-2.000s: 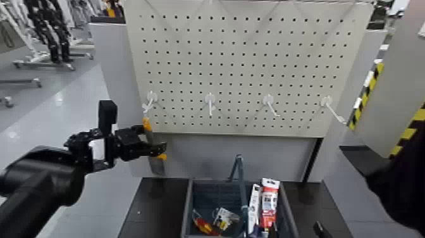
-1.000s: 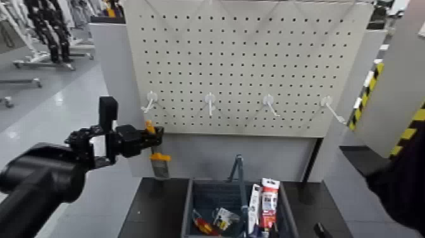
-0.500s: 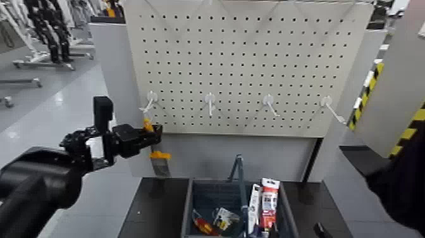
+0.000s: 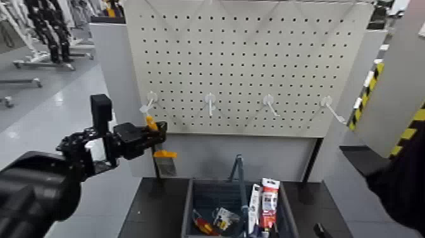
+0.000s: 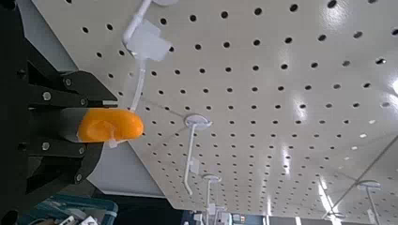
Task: Put the yellow paint brush into the crate.
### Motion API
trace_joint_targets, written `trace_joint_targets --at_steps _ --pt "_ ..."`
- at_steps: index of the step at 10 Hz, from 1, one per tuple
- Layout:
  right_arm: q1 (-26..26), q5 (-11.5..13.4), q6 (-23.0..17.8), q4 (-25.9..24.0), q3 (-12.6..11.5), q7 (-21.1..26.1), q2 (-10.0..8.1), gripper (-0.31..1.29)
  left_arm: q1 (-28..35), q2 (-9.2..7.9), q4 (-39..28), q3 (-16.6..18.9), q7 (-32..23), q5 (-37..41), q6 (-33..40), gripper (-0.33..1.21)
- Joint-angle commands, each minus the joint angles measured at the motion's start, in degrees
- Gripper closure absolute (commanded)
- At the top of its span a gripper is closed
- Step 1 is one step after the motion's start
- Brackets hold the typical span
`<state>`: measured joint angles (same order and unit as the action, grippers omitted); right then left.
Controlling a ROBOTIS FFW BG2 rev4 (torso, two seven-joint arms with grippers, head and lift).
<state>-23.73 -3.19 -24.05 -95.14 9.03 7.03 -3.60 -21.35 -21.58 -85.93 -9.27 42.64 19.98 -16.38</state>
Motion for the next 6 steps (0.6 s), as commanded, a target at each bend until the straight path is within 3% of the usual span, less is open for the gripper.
trace_joint_targets --at_steps 1,6 --pt "0.00 -0.23 -0.30 0.13 -0.06 0.00 0.00 0.13 2.54 1.45 -8.02 0.65 -0.63 0.50 -3.83 1.14" --pt "0.18 -0.32 -0.74 0.48 0.03 0.00 -0.09 0.13 7.02 3.65 -8.81 -0.84 -4.85 13.77 -4.71 1.14"
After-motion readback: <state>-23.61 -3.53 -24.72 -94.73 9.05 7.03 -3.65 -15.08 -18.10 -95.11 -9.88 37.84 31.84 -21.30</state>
